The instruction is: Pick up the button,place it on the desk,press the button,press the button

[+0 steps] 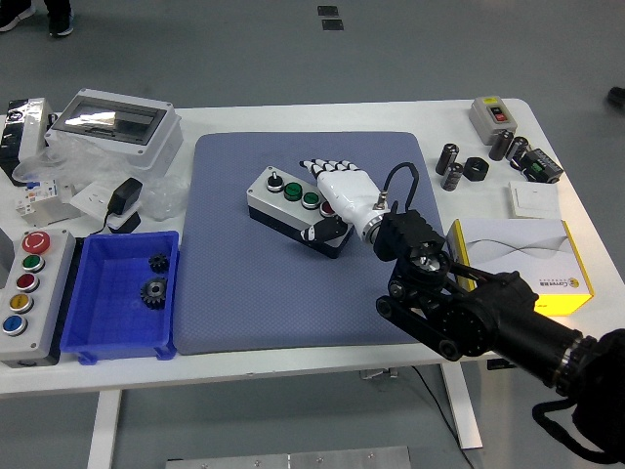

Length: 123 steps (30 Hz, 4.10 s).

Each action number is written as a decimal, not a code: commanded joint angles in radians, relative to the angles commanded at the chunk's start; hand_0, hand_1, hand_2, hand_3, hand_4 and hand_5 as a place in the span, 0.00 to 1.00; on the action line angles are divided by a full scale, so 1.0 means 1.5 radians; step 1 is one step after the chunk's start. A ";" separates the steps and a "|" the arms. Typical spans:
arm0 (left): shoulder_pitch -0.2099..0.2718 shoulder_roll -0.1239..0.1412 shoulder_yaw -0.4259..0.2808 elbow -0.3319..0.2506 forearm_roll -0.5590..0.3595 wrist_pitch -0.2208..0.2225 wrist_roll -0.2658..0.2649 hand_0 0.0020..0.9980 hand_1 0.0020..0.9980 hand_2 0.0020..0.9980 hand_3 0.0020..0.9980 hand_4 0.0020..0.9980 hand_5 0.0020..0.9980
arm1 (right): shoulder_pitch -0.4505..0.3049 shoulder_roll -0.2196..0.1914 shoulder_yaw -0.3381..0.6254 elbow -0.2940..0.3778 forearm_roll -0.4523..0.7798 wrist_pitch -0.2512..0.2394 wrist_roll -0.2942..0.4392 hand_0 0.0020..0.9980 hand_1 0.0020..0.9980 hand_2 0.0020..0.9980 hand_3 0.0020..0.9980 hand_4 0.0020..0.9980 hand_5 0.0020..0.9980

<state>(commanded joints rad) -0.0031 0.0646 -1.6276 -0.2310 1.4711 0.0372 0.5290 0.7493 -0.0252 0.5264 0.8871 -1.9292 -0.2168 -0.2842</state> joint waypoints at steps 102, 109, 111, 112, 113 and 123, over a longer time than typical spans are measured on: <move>0.005 -0.010 0.006 0.009 -0.020 -0.012 -0.041 0.73 0.66 0.66 0.74 0.72 0.36 | -0.059 -0.300 -0.152 0.230 0.067 -0.082 0.204 0.88 0.83 0.83 0.86 0.17 0.05; 0.006 -0.009 0.006 0.009 -0.021 -0.012 -0.041 0.73 0.66 0.65 0.74 0.72 0.36 | -0.057 -0.308 -0.158 0.239 0.101 -0.070 0.203 0.93 0.87 0.86 0.90 0.20 0.03; 0.006 -0.009 0.006 0.009 -0.021 -0.012 -0.041 0.73 0.66 0.65 0.74 0.72 0.36 | -0.056 -0.310 -0.159 0.241 0.111 -0.066 0.203 0.93 0.88 0.87 0.92 0.22 0.03; 0.006 -0.009 0.007 0.009 -0.021 -0.013 -0.041 0.73 0.66 0.65 0.74 0.72 0.36 | -0.055 -0.311 -0.160 0.242 0.118 -0.064 0.203 0.93 0.88 0.87 0.92 0.22 0.03; 0.006 -0.009 0.007 0.009 -0.021 -0.013 -0.041 0.73 0.66 0.65 0.74 0.72 0.36 | -0.054 -0.312 -0.160 0.243 0.123 -0.063 0.203 0.93 0.88 0.87 0.92 0.22 0.03; 0.006 -0.009 0.006 0.008 -0.020 -0.017 -0.041 0.73 0.66 0.65 0.74 0.72 0.36 | -0.049 -0.322 -0.161 0.253 0.180 -0.033 0.206 0.94 0.89 0.88 0.94 0.26 0.03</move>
<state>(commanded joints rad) 0.0056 0.0514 -1.6188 -0.2184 1.4411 0.0124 0.4670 0.6756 -0.5088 0.2843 1.2665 -1.6587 -0.2662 0.0251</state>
